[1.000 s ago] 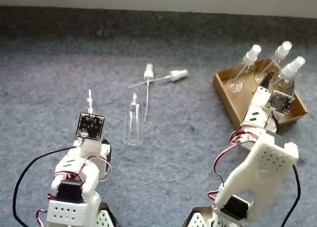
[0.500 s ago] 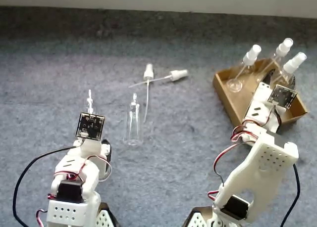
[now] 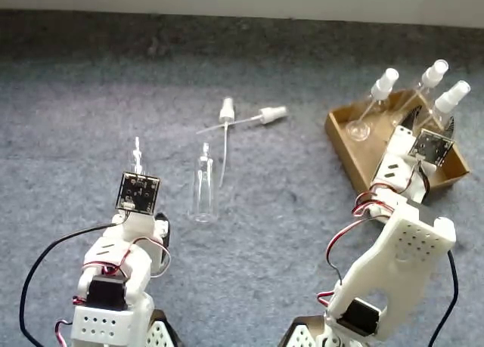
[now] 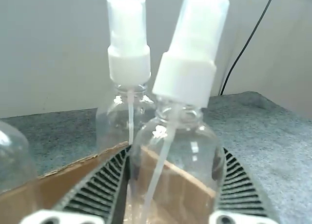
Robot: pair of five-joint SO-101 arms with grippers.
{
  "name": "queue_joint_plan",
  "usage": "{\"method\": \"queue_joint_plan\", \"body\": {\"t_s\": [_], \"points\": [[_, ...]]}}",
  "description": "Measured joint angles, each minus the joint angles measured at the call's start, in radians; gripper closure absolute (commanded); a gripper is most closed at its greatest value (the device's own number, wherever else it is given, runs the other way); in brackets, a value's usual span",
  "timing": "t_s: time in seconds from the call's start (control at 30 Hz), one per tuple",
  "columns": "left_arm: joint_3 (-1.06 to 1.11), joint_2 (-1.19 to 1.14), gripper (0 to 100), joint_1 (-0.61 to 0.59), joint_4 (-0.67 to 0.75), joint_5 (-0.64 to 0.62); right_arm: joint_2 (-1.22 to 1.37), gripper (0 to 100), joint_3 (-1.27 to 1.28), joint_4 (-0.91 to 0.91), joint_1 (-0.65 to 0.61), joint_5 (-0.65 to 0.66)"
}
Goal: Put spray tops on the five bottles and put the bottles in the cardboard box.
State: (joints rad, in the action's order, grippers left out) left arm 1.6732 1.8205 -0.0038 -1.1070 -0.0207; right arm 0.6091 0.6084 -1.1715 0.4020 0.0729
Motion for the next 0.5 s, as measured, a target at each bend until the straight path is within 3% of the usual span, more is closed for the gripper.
{"method": "queue_joint_plan", "body": {"t_s": [0.5], "points": [[0.000, 0.000, 100, 0.000, 0.000, 0.000, 0.000, 79.3, 0.009, 0.000, 0.000, 0.000]]}}
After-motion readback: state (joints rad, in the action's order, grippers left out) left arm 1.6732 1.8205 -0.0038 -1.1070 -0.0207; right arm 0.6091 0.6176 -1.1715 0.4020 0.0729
